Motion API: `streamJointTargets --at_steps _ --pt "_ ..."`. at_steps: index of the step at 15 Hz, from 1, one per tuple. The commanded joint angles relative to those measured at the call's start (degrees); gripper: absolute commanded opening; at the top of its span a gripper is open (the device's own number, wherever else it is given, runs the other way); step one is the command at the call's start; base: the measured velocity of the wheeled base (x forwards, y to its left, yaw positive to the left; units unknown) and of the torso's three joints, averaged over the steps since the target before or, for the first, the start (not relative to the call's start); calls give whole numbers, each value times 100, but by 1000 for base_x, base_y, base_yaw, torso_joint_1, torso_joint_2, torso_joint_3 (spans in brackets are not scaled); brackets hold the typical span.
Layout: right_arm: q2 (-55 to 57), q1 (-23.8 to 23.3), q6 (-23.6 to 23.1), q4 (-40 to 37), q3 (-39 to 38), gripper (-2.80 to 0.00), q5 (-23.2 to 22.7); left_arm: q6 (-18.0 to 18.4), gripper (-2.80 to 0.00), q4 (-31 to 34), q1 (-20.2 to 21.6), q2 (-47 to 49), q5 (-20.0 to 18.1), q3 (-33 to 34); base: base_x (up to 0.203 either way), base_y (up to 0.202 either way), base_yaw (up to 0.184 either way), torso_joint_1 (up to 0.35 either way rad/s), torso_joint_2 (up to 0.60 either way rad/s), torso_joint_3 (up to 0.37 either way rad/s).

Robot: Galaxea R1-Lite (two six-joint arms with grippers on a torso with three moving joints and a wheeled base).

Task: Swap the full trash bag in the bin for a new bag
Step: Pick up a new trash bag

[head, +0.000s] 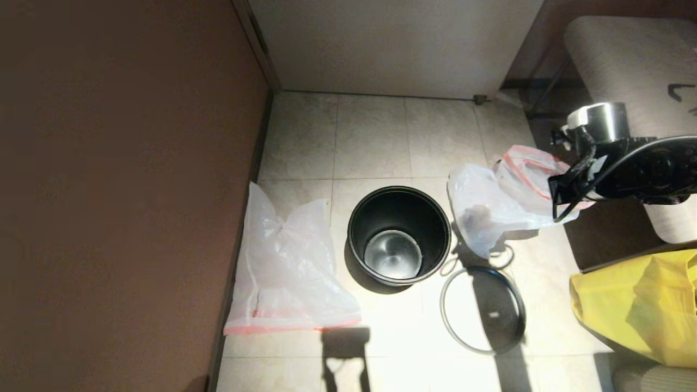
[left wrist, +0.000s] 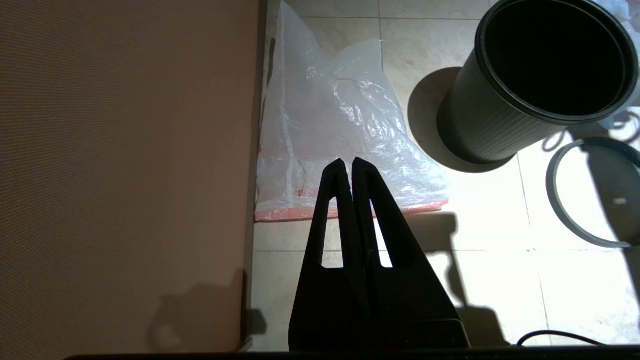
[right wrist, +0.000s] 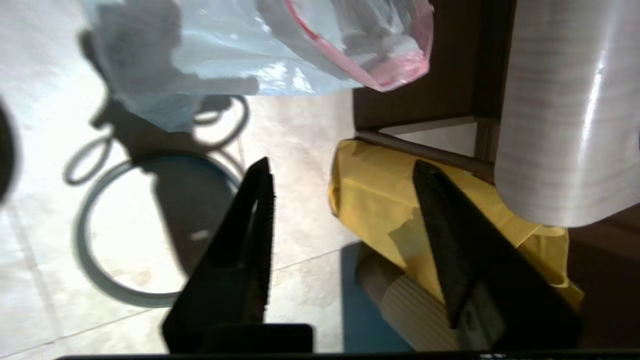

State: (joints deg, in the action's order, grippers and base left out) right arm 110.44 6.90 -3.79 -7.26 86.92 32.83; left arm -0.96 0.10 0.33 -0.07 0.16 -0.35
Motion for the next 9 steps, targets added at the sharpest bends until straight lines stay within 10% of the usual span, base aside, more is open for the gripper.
streamJointTargets --at_steps 1,9 --pt "-779 108 241 -11 -344 -280 -41 0 -280 -1 2 -1 2 0 0 0 0 0 0 0" --pt "-3410 772 1121 -861 -1208 -280 -263 0 -280 -1 2 -1 2 0 0 0 0 0 0 0"
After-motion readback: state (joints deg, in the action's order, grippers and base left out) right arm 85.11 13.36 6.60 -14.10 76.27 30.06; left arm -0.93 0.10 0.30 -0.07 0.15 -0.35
